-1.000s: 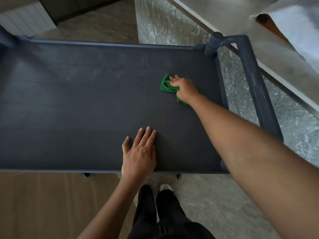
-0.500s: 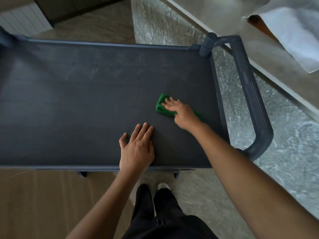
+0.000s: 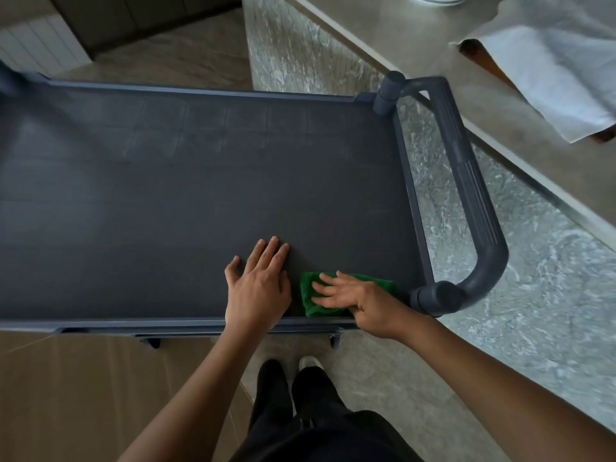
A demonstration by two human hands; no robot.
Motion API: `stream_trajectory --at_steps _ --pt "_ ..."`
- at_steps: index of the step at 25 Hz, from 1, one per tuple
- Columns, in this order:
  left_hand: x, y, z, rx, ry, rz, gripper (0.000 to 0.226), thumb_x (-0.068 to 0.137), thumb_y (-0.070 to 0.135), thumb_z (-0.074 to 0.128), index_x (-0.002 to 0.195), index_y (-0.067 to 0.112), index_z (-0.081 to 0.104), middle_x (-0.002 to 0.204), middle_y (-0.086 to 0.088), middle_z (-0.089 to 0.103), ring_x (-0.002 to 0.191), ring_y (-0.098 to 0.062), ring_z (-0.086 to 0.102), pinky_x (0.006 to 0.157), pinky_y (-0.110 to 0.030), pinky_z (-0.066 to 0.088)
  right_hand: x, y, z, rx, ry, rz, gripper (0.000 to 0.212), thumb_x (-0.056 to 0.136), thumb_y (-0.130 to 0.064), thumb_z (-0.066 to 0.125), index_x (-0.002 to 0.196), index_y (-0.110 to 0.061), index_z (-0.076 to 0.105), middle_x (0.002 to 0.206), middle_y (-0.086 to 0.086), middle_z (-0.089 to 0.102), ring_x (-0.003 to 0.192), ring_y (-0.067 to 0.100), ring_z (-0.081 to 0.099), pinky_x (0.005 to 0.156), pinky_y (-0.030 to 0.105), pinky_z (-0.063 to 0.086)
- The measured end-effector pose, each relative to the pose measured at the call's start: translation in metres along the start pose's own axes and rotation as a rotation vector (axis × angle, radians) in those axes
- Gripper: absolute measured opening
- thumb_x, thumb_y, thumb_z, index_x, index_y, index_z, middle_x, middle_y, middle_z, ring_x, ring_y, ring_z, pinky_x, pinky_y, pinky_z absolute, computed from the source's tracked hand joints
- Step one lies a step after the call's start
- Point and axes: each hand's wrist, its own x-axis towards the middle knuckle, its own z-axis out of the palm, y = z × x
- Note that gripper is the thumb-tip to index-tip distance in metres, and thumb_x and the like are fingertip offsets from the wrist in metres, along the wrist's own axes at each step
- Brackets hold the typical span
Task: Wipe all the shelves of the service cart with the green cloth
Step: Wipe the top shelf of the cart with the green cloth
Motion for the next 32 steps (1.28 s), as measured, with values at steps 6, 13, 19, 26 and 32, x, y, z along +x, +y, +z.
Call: stream_trajectory --at_steps 6,13,19,26,32 --pt "-0.003 0.002 0.001 0.022 -0.014 -0.006 0.053 0.099 0.036 0.023 0.151 0.031 0.018 0.159 0.010 0.012 0.147 -0.009 0.003 0.117 -0.044 0.005 0.010 -0.001 0.002 0.000 0.168 -0.005 0.067 0.065 0.029 0.040 0.116 -0.006 0.066 0.130 -0.002 0.056 0.133 0.010 0.038 0.117 0.024 0.016" --pt "-0.004 0.005 0.001 0.053 -0.021 -0.013 0.054 0.099 0.036 0.018 0.152 0.031 0.014 0.160 0.011 0.008 0.147 -0.009 0.000 0.116 -0.043 0.002 0.082 0.012 -0.034 -0.042 0.345 0.119 0.070 0.060 0.028 0.038 0.117 -0.002 0.064 0.130 0.012 0.057 0.133 0.022 0.041 0.117 0.027 0.011" --pt "-0.004 0.003 0.000 0.041 -0.011 -0.012 0.053 0.100 0.036 0.023 0.152 0.031 0.017 0.159 0.010 0.010 0.147 -0.009 0.001 0.116 -0.042 0.001 0.172 0.042 -0.100 -0.040 0.426 0.272 0.064 0.068 0.024 0.039 0.124 0.000 0.058 0.136 0.012 0.052 0.137 0.021 0.037 0.116 0.026 0.008" --pt "0.001 0.003 -0.001 0.048 -0.014 -0.004 0.055 0.097 0.039 0.018 0.151 0.031 0.020 0.159 0.010 0.013 0.147 -0.009 0.003 0.115 -0.043 0.003 0.195 0.051 -0.118 -0.026 0.428 0.382 0.067 0.074 0.023 0.035 0.131 -0.006 0.054 0.145 0.010 0.042 0.141 0.017 0.027 0.108 0.011 0.009" --pt "0.000 0.006 -0.004 0.039 -0.016 -0.002 0.061 0.091 0.042 0.012 0.150 0.031 0.026 0.158 0.010 0.019 0.147 -0.010 0.010 0.115 -0.044 0.007 0.139 0.040 -0.079 -0.022 0.351 0.309 0.075 0.069 0.024 0.035 0.131 -0.014 0.054 0.146 0.007 0.041 0.143 0.023 0.022 0.119 0.030 0.006"
